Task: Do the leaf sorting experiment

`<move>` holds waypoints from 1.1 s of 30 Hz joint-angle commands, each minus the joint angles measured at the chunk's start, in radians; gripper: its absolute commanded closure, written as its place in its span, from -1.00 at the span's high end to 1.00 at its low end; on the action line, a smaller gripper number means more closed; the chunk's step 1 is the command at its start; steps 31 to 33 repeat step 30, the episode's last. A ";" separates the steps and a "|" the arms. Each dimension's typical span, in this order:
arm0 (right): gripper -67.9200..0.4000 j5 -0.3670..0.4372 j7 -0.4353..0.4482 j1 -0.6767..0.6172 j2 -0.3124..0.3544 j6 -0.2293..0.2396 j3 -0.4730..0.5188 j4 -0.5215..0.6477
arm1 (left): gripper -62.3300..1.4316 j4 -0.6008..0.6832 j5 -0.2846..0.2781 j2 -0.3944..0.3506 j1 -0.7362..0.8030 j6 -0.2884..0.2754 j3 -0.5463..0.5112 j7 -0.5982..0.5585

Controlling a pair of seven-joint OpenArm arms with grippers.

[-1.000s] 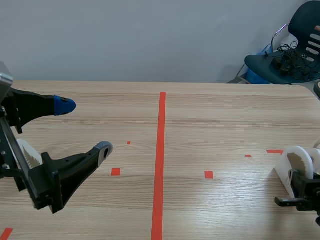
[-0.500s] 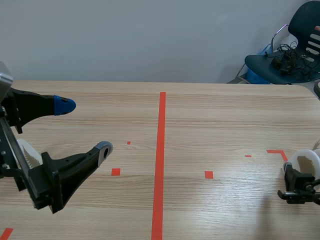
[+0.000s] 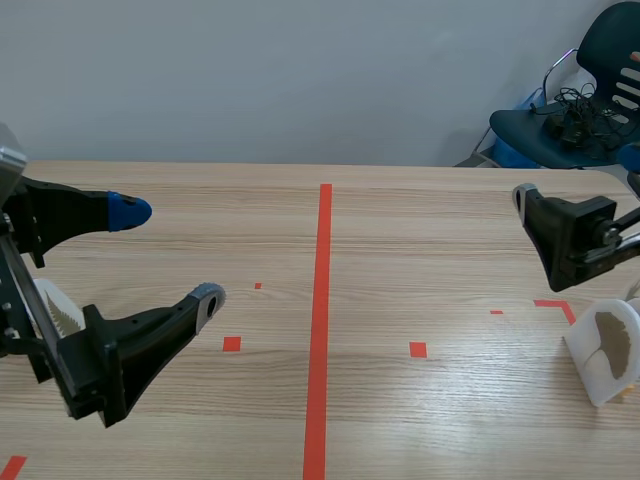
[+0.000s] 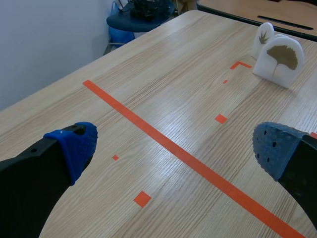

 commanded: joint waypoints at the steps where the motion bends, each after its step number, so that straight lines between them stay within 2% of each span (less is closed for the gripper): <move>1: 1.00 0.025 0.018 -0.055 0.037 -0.011 0.002 0.023 | 1.00 0.009 -0.014 0.002 0.007 0.003 -0.006 -0.014; 6: 1.00 0.026 0.018 -0.206 0.121 -0.023 0.002 0.167 | 1.00 0.009 -0.014 0.002 0.008 0.027 -0.006 -0.013; 9: 1.00 0.038 0.018 -0.268 0.131 -0.023 0.002 0.202 | 1.00 0.009 -0.014 0.002 0.008 0.027 -0.006 -0.009; 33: 1.00 0.040 0.023 -0.277 0.129 -0.022 0.002 0.201 | 1.00 0.009 -0.014 0.002 0.008 0.027 -0.006 -0.010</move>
